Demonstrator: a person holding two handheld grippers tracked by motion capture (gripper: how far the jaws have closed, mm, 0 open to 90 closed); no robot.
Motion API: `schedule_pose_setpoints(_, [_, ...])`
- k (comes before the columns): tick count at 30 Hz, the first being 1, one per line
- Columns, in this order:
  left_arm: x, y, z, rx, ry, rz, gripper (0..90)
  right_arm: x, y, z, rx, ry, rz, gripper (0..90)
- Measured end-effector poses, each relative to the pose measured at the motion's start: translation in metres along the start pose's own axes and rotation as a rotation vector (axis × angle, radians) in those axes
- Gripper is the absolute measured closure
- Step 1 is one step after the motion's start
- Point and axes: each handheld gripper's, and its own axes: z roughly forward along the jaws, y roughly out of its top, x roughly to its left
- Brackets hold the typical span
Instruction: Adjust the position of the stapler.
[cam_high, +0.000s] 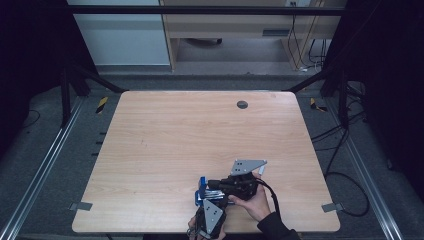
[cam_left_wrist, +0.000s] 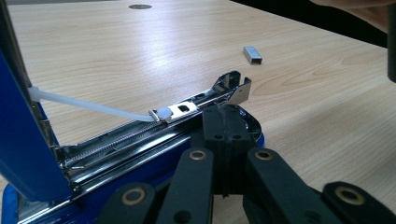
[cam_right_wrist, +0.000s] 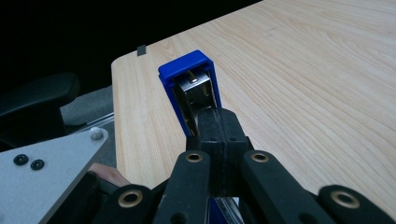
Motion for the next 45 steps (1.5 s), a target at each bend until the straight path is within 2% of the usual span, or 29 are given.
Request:
schedule_pose_setpoints(8, [0.000, 0.000, -0.001, -0.002, 0.002, 0.001, 90.0, 0.002, 0.005, 0.010, 0.006, 0.021, -0.012, 90.0])
schedule_pose_setpoints(17, [0.000, -0.001, -0.001, -0.008, 0.006, 0.002, 90.0, -0.001, 0.008, 0.020, 0.011, 0.062, -0.004, 90.0])
schedule_pose_setpoints(27, [0.000, -0.001, -0.001, -0.011, 0.008, -0.004, 90.0, 0.001, 0.011, 0.034, 0.033, 0.081, -0.018, 90.0])
schedule_pose_setpoints(34, [0.000, -0.002, -0.001, -0.013, 0.010, -0.009, 90.0, 0.002, 0.016, 0.045, 0.075, 0.100, -0.032, 90.0])
schedule_pose_setpoints(39, [0.001, -0.002, -0.001, -0.013, 0.012, -0.010, 90.0, 0.000, 0.017, 0.052, 0.112, 0.130, -0.033, 90.0])
schedule_pose_setpoints(45, [0.001, -0.002, -0.001, -0.013, 0.012, -0.010, 90.0, -0.003, 0.016, 0.056, 0.145, 0.143, -0.034, 90.0])
